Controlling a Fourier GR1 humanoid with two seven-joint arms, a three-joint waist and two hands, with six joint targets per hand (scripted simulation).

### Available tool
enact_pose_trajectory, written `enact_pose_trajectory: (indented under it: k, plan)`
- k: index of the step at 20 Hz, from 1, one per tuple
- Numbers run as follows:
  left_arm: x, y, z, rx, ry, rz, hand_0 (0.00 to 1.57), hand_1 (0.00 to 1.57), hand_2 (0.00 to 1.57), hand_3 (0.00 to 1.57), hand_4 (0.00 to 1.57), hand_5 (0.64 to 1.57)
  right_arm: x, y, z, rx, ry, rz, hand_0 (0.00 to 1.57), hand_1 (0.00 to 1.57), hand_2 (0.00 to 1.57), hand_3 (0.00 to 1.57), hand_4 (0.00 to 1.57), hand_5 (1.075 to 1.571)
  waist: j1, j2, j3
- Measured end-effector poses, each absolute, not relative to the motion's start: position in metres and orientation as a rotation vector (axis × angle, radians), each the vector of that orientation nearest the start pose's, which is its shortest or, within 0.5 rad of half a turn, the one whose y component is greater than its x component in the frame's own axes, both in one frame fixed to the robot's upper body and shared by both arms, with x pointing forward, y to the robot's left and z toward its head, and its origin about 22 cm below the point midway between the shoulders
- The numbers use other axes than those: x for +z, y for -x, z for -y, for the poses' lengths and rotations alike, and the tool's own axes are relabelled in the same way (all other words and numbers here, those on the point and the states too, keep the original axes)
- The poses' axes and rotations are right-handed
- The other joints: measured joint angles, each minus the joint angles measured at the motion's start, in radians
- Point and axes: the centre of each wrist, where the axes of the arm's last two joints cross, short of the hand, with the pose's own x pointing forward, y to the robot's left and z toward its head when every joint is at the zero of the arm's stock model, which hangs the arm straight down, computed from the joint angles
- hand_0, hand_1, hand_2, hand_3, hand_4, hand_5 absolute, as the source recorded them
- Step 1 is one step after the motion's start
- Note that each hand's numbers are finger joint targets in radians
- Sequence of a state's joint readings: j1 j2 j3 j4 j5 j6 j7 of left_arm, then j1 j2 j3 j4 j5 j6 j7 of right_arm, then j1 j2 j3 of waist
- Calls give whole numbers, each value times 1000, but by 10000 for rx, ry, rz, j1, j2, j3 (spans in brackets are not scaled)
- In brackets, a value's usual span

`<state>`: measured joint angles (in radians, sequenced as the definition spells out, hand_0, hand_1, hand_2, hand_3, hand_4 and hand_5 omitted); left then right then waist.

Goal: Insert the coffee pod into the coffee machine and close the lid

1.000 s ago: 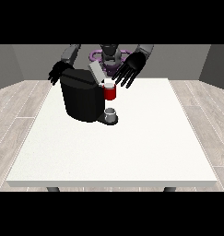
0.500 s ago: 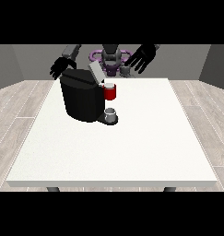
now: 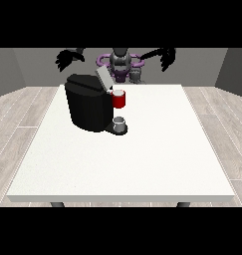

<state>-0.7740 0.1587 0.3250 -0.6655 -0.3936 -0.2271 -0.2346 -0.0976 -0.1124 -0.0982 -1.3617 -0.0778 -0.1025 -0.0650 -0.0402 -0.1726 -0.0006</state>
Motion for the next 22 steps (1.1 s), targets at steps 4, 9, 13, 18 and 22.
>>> enact_pose_trajectory:
  k: [4, 9, 13, 18, 22]
  plan:
    - [3, -394, -256, -3557, -120, 15198, 0, 0, 0, 0, 0, 1571, 5, -274, 270, -416, 1214, 15555, 0, 0, 0, 0, 0, 1571, 240, -411, -1]
    - [-24, -372, -257, -2796, 442, 14932, 0, 0, 0, 0, 0, 1571, 31, -283, 271, 168, 750, 15984, 0, 0, 0, 0, 0, 1571, 666, -623, 2]
    - [-32, -361, -258, -2296, 994, 15003, 0, 0, 0, 0, 140, 1571, 41, -289, 267, 750, 557, 16238, 0, 0, 0, 0, 0, 1571, 1042, -518, 3]
    - [-32, -354, -241, -2071, 1526, 15148, 0, 0, 0, 0, 88, 1571, 41, -297, 257, 1446, 702, 16379, 0, 0, 0, 0, 161, 1571, 1588, -300, 6]
    - [-31, -342, -241, -1964, 1683, 15277, 0, 0, 0, 0, 103, 1571, 46, -304, 254, 1733, 576, 16406, 0, 0, 0, 0, 0, 1571, 1731, -154, 6]
